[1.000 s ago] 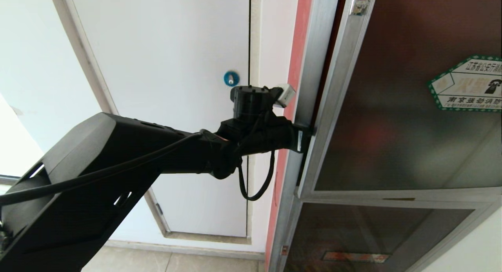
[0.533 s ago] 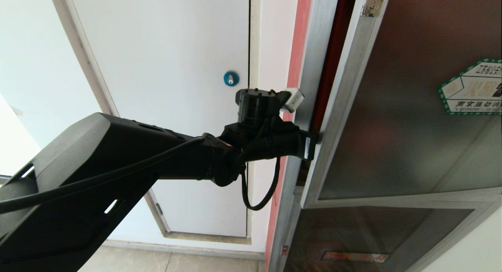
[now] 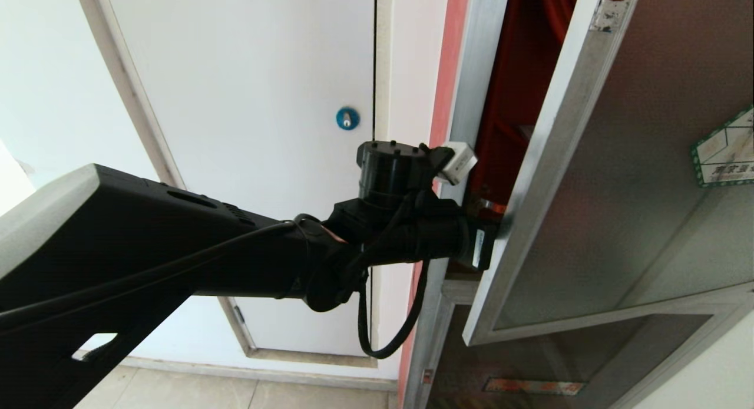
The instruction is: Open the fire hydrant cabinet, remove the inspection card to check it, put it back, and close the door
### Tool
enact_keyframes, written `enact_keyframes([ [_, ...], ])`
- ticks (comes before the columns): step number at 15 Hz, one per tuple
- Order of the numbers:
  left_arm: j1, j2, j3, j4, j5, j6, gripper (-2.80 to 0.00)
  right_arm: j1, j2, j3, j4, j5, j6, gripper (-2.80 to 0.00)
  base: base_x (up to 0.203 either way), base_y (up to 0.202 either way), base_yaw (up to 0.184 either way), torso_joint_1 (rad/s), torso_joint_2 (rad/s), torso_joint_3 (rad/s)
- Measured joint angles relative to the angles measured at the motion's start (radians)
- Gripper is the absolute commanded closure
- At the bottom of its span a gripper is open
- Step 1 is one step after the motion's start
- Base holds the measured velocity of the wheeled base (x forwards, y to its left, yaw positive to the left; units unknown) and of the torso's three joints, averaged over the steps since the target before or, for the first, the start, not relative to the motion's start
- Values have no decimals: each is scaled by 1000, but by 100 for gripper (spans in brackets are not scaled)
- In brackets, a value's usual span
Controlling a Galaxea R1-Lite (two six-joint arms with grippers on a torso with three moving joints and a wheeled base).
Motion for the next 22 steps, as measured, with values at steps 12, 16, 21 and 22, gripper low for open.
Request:
enact_keyframes([
  [12, -138, -96, 123, -8, 6, 37, 0, 0, 0, 0, 0, 0, 0, 0, 0, 0, 0, 0, 0, 0],
  [16, -179, -106, 142, -8, 7, 39, 0, 0, 0, 0, 0, 0, 0, 0, 0, 0, 0, 0, 0, 0],
  [21, -211, -132, 181, -7, 8, 39, 0, 0, 0, 0, 0, 0, 0, 0, 0, 0, 0, 0, 0, 0],
  [22, -217, -138, 189, -7, 9, 39, 0, 0, 0, 0, 0, 0, 0, 0, 0, 0, 0, 0, 0, 0],
])
